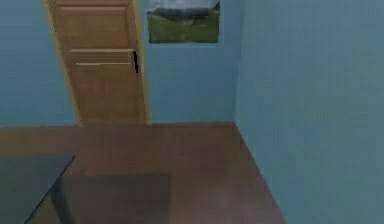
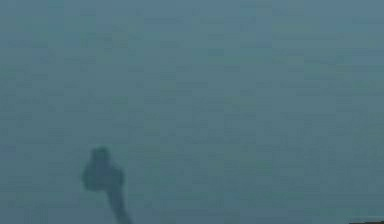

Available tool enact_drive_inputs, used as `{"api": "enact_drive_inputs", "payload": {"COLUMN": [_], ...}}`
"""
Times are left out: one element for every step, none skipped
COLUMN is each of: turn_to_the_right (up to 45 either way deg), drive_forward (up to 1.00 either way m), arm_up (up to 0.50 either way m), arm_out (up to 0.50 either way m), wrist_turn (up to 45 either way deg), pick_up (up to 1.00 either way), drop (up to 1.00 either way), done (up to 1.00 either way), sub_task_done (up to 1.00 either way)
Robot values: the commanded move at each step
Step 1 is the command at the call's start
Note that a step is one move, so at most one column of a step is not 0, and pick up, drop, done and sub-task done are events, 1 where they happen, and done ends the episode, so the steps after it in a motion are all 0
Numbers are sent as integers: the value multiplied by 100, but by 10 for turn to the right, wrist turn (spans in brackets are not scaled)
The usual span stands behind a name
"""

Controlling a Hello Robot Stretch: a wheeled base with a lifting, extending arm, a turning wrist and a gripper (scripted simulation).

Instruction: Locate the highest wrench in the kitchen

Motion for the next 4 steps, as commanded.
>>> {"api": "enact_drive_inputs", "payload": {"turn_to_the_right": [-270, 0, -450, -450], "drive_forward": [0, 5, 0, 0], "arm_up": [0, 0, 0, 0], "arm_out": [0, 0, 0, 0], "wrist_turn": [0, 0, 0, 0], "pick_up": [0, 0, 0, 0], "drop": [0, 0, 0, 0], "done": [0, 0, 0, 0], "sub_task_done": [0, 0, 0, 0]}}
